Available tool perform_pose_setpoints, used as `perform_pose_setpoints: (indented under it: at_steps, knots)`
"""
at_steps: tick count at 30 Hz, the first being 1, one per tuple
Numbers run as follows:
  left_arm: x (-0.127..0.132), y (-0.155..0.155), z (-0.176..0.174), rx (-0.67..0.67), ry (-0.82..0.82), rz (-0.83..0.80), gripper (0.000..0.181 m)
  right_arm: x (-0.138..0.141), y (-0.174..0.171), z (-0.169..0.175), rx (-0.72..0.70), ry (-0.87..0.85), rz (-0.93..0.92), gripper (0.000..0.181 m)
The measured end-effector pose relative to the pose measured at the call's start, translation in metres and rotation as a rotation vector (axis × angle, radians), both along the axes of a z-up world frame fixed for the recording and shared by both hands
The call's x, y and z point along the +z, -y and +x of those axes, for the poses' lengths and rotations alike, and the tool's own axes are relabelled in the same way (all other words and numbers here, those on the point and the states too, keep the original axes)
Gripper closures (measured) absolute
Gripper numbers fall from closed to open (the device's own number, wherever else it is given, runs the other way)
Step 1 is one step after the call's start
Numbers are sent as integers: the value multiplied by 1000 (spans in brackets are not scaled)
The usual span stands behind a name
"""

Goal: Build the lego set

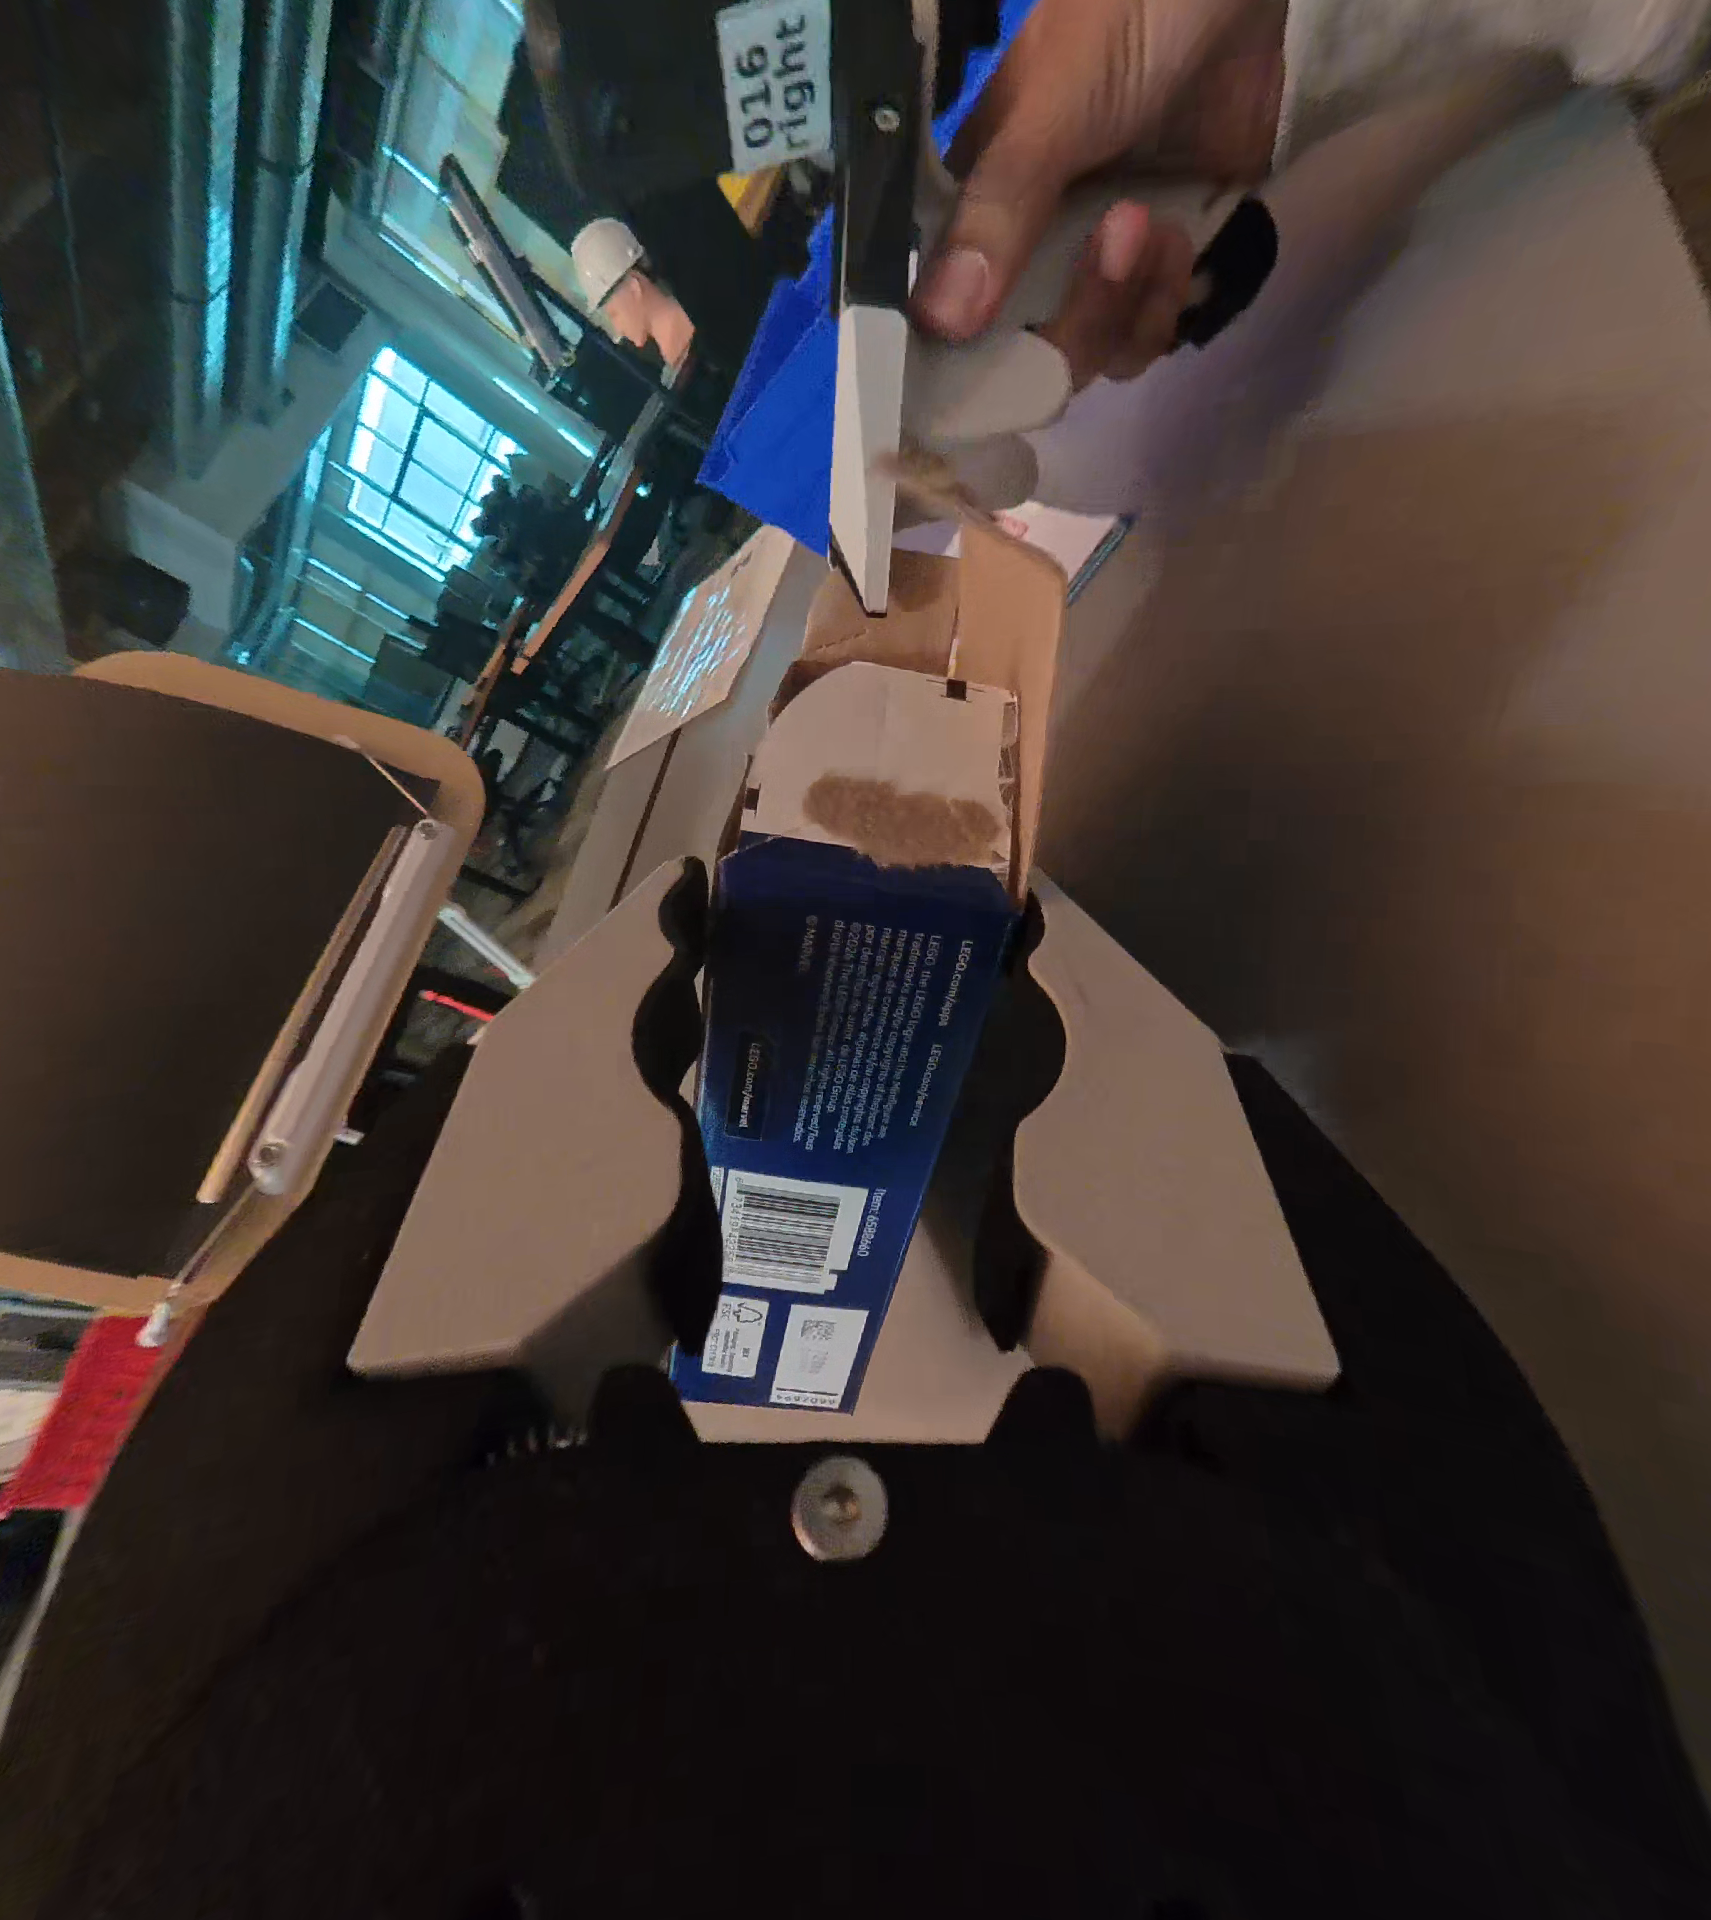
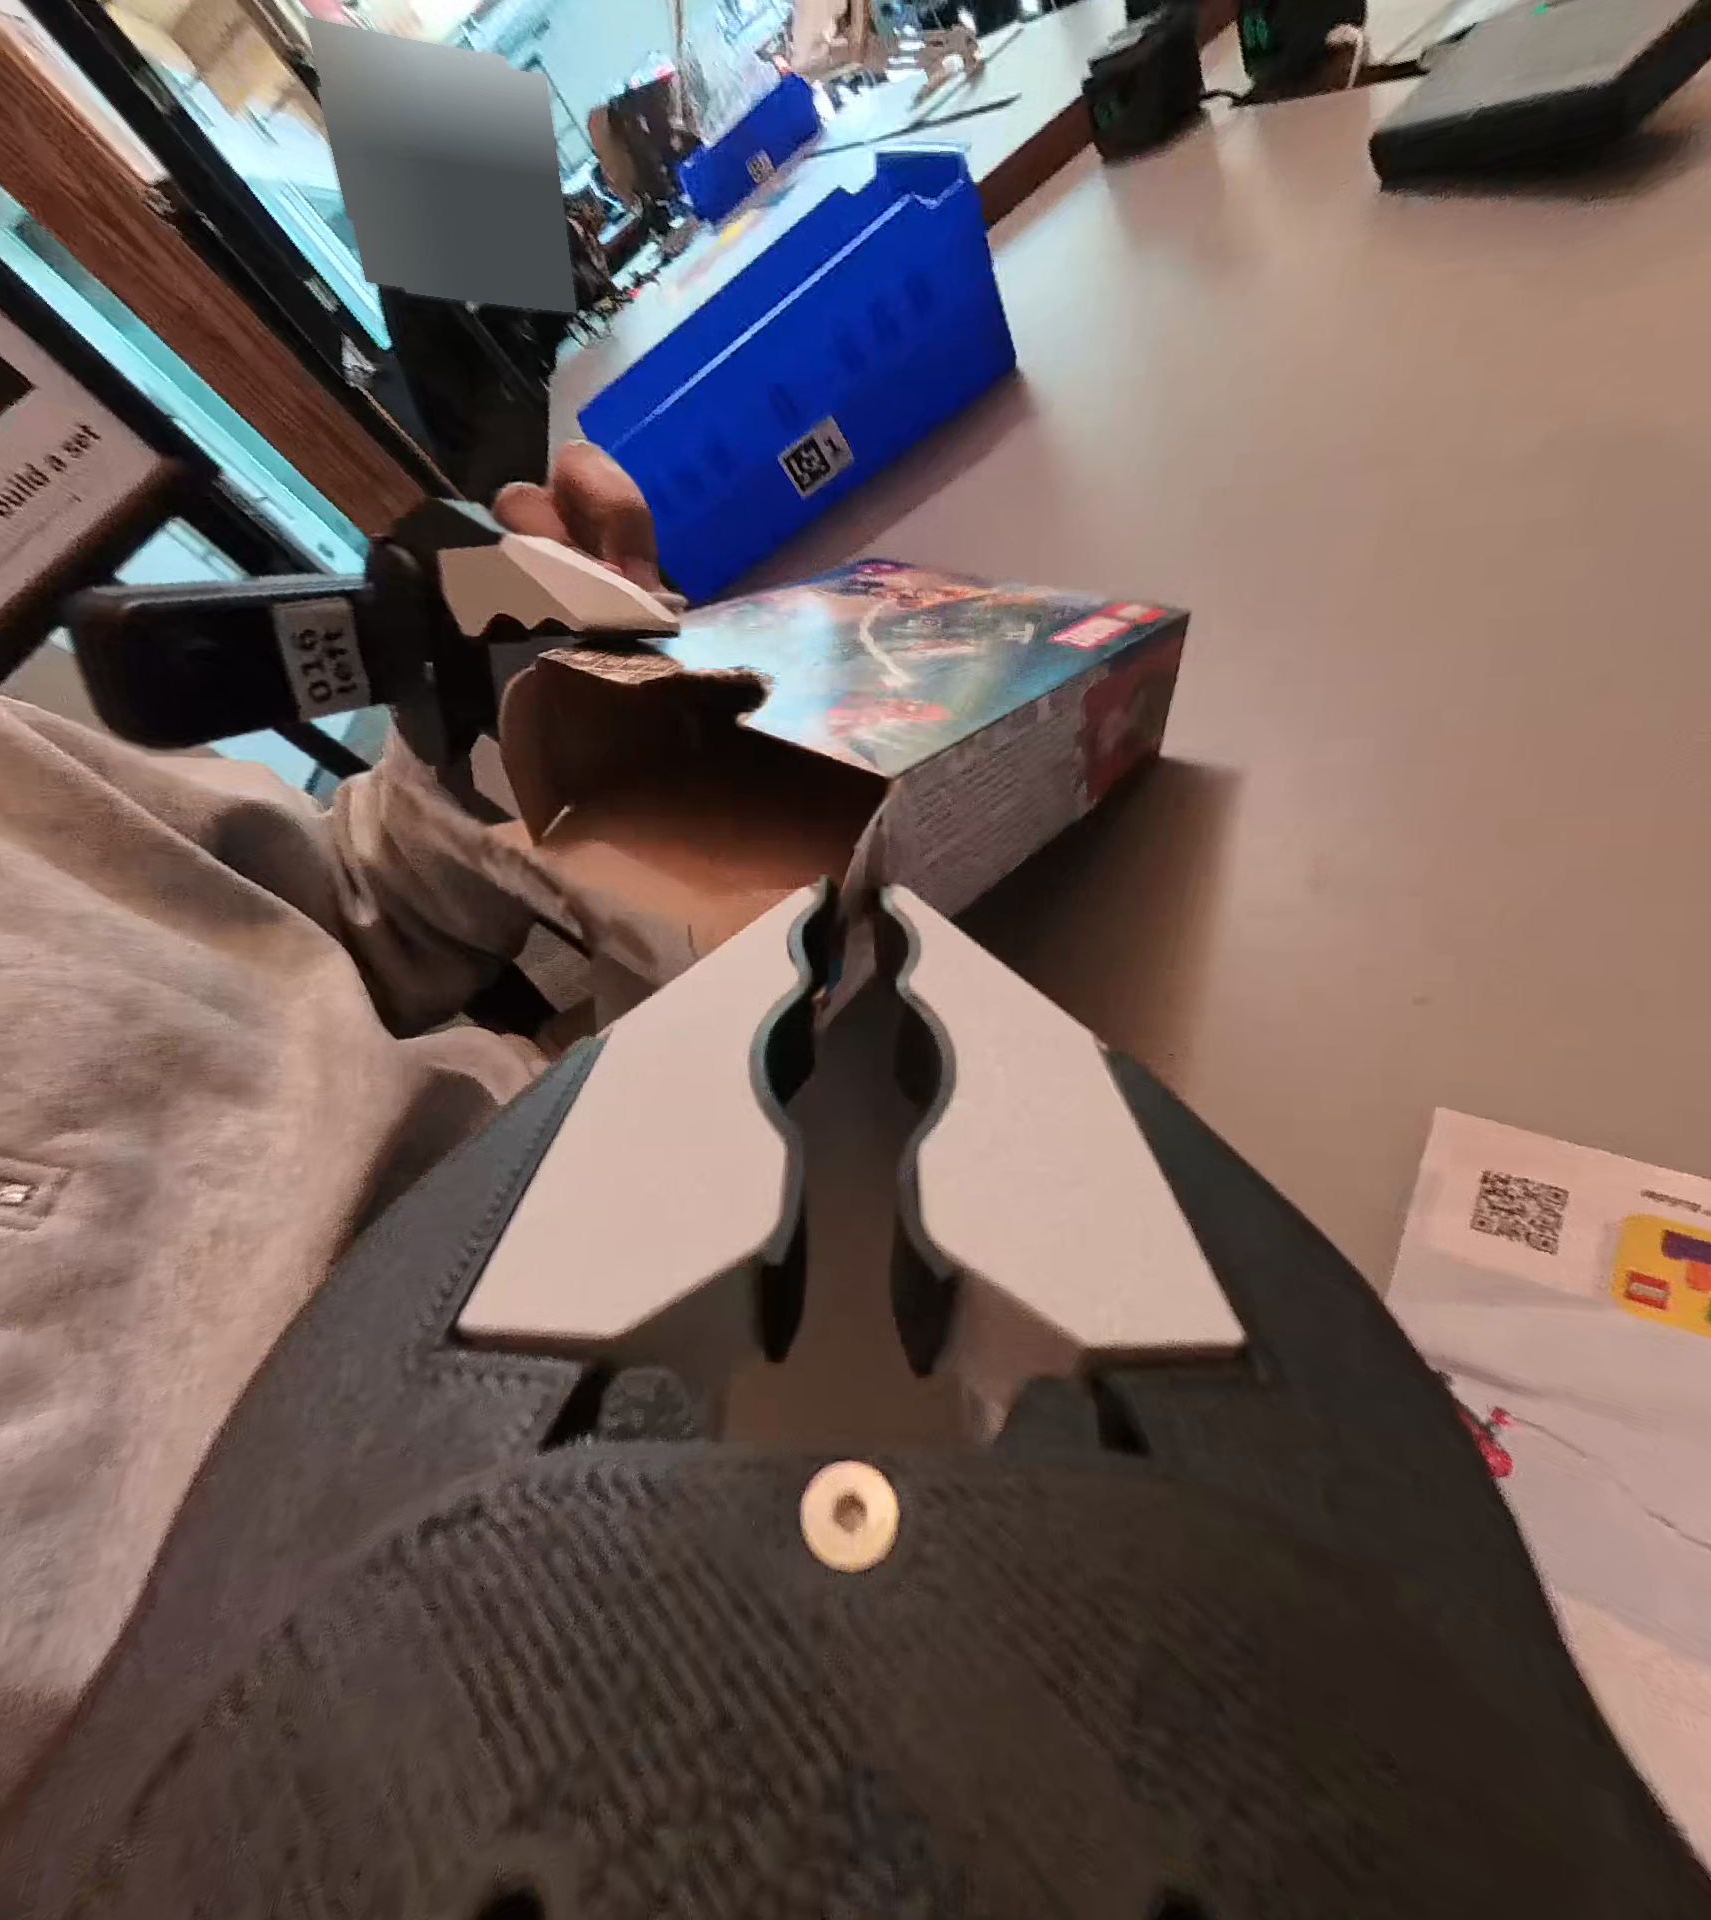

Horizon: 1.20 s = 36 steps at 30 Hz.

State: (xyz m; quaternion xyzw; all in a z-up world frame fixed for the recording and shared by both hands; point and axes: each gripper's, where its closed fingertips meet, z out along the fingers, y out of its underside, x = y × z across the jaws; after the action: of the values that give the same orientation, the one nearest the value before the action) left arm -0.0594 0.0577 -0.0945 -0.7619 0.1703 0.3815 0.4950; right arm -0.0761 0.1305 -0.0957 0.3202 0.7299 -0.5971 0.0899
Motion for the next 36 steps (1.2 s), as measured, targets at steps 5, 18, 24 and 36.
perform_pose_setpoints:
  at_steps: [5, 18, 24, 36]
  knots:
    - [6, 3, 3, -42, 120, 72, 124, 10, 1, 5, 47, -15, -79, 176]
    - [22, 13, 0, -195, 634, 336, 124, 46, 5, 3, 164, 177, -607, 181]
    - [26, 19, -11, -188, 742, 412, 124, 49, 8, -12, 66, 171, -646, 179]
    - [28, 12, -38, 30, 730, 518, 125, 99, -22, -32, -419, -449, -388, 126]
